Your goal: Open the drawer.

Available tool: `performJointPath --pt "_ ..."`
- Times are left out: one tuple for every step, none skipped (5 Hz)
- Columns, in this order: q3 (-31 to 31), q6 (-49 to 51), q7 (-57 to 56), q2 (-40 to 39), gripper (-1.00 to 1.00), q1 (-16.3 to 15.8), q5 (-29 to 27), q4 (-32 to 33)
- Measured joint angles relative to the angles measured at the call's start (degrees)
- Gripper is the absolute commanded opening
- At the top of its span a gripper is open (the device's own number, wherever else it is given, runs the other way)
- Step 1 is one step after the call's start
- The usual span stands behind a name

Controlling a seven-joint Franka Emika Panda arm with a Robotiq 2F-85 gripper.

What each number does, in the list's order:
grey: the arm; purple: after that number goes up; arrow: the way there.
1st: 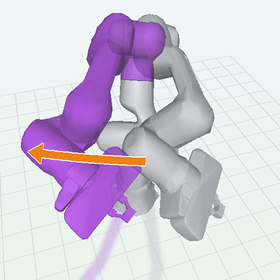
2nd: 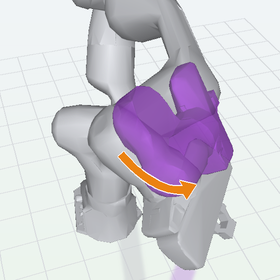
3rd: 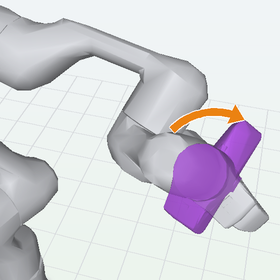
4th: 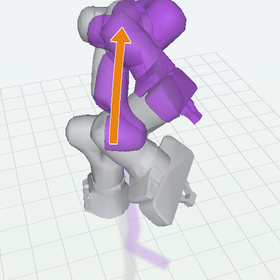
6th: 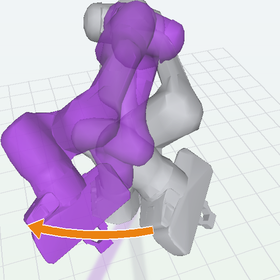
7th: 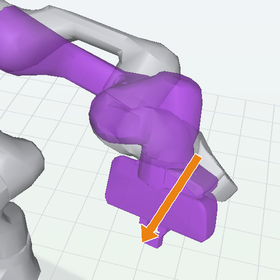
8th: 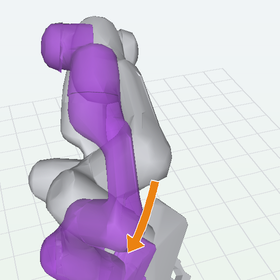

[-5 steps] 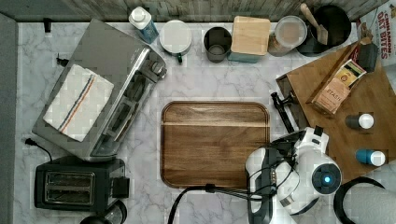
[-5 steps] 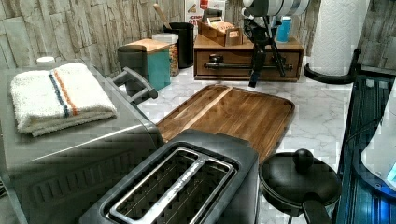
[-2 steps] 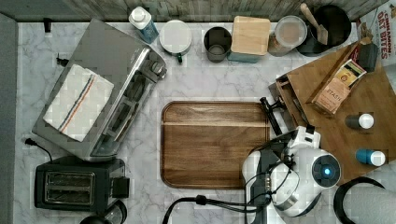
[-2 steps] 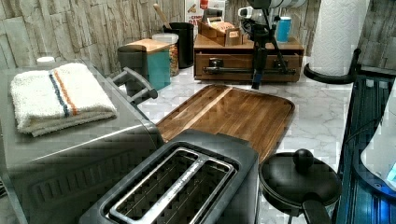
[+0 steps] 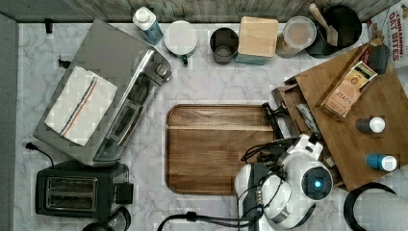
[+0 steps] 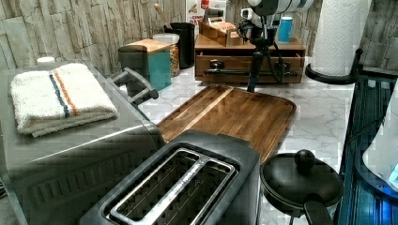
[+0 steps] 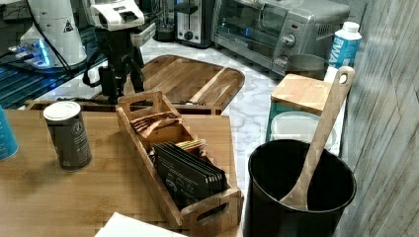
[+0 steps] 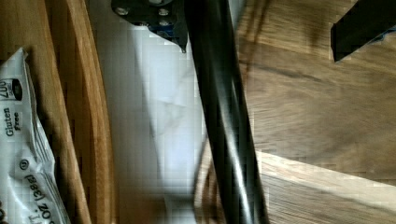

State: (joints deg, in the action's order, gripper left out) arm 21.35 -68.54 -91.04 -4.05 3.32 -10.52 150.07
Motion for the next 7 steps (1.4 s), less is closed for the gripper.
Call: performJointPath --pt "-0.36 0.67 3.69 4.25 1.0 -2.38 1.87 4.48" --pt "-3.64 -1.57 7.67 9.97 1.0 -4.13 2.15 11.19" --pt "-8.67 0.22 17.35 13.83 1.0 -5.61 4.99 14.44" --pt "-11.63 -1.23 20.14 13.85 1.0 -5.26 9.08 14.32" --pt "-11.95 -1.57 20.14 13.74 1.0 -5.04 9.25 14.32" --pt "-11.91 -1.51 20.09 13.82 1.0 -5.09 9.25 14.32" --pt "-11.55 -1.96 20.09 14.09 1.0 -5.27 9.3 14.32"
